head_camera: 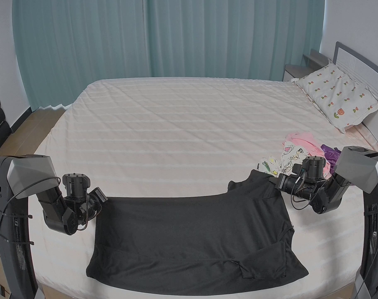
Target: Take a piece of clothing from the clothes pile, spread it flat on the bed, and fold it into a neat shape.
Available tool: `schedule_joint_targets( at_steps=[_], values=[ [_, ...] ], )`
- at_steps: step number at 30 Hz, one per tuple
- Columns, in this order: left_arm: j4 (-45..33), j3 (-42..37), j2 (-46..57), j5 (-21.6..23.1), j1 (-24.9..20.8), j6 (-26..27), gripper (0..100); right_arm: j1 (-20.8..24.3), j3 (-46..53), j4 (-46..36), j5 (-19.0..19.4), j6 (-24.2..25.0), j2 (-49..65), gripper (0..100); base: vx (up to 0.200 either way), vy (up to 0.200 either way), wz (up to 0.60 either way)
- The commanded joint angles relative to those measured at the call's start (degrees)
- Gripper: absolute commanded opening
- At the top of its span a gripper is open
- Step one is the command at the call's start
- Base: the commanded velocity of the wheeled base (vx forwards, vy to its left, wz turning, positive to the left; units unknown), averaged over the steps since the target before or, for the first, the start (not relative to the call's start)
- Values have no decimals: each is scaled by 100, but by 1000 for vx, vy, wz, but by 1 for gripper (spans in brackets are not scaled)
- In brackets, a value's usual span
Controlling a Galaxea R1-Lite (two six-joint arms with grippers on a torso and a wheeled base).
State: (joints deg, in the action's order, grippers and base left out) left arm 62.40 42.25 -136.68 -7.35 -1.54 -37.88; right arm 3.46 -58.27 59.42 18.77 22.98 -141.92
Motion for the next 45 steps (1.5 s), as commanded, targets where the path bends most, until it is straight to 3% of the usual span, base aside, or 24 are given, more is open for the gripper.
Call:
schedule_joint_targets(
  at_steps=[1, 36, 45],
  values=[
    [0, -15, 142, -3, 22, 0, 0, -21, 97, 9, 4, 31, 165, 0, 0, 0, 0],
    [-158, -86, 379, 6, -22, 158, 0, 49, 483, 96, -260, 163, 543, 0, 0, 0, 0],
    [-123, -367, 616, 6, -13, 175, 0, -12, 1160, 527, -207, 216, 974, 0, 0, 0, 0]
  ],
)
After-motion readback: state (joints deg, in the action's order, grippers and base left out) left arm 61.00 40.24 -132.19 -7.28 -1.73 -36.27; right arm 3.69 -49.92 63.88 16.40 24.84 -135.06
